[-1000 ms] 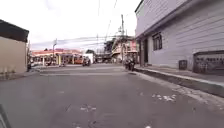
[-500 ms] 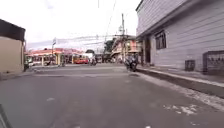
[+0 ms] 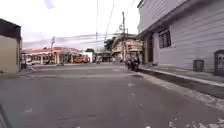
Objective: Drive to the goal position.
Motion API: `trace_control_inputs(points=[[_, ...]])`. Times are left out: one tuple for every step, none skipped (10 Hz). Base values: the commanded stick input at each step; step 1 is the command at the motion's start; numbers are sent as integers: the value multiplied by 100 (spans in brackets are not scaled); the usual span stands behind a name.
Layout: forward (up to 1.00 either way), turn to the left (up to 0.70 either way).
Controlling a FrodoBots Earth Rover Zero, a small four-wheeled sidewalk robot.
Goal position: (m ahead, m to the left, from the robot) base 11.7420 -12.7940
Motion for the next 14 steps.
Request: trace_control_inputs(points=[[85, 0], [85, 0], [85, 0], [85, 0], [74, 0], [70, 0], [70, 0], [70, 0], [70, 0], [70, 0], [70, 0], [70, 0], [70, 0], [70, 0]])
